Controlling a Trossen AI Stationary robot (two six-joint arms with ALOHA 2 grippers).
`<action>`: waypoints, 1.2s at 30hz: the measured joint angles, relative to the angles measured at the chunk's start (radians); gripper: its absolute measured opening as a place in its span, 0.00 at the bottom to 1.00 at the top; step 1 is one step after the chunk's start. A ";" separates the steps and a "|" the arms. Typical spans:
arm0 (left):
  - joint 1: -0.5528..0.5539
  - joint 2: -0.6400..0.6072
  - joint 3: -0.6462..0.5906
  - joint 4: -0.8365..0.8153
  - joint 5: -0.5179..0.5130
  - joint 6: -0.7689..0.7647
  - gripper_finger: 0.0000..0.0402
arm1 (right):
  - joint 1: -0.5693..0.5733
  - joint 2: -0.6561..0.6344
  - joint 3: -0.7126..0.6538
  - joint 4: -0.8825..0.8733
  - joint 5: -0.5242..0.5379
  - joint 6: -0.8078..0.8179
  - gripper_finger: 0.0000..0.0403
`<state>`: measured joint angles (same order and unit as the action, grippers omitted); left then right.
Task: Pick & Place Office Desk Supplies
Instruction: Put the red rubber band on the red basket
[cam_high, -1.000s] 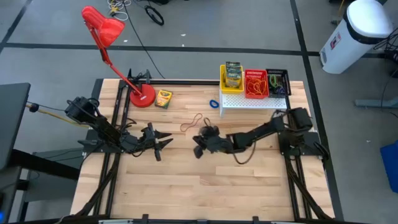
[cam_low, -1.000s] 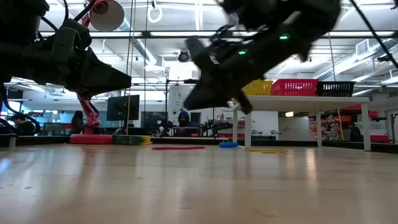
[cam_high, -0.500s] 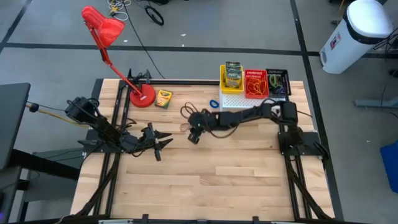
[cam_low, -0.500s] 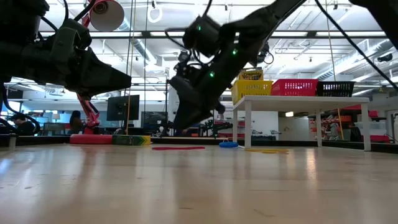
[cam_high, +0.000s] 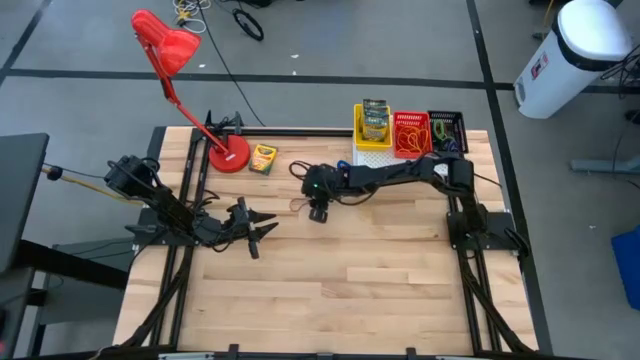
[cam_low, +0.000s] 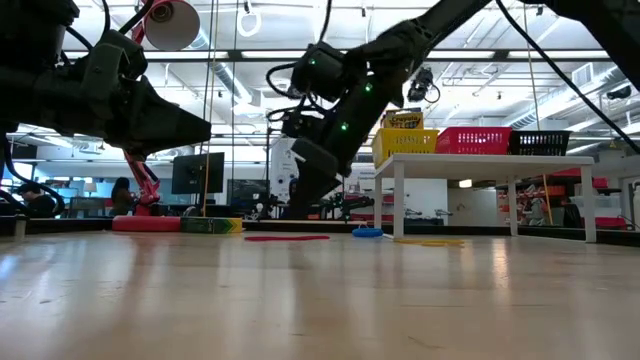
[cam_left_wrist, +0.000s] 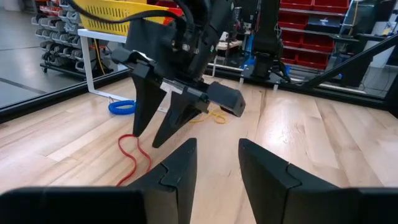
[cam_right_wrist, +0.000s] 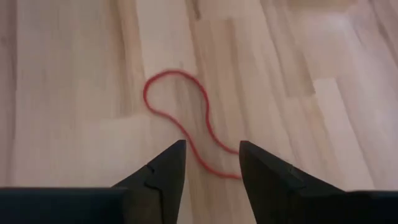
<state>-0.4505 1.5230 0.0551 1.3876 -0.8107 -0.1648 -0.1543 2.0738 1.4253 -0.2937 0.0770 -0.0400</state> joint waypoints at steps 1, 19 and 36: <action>0.000 0.000 0.000 0.000 0.000 0.000 0.31 | 0.000 0.002 0.019 -0.036 0.000 -0.013 0.40; -0.001 0.001 0.021 -0.007 0.019 -0.001 0.31 | -0.016 0.150 0.149 -0.082 0.001 -0.096 0.40; -0.001 0.001 0.026 -0.008 0.034 -0.001 0.31 | -0.004 0.161 0.148 -0.088 -0.046 -0.096 0.03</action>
<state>-0.4515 1.5238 0.0811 1.3800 -0.7769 -0.1654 -0.1585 2.2345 1.5734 -0.3817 0.0311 -0.1364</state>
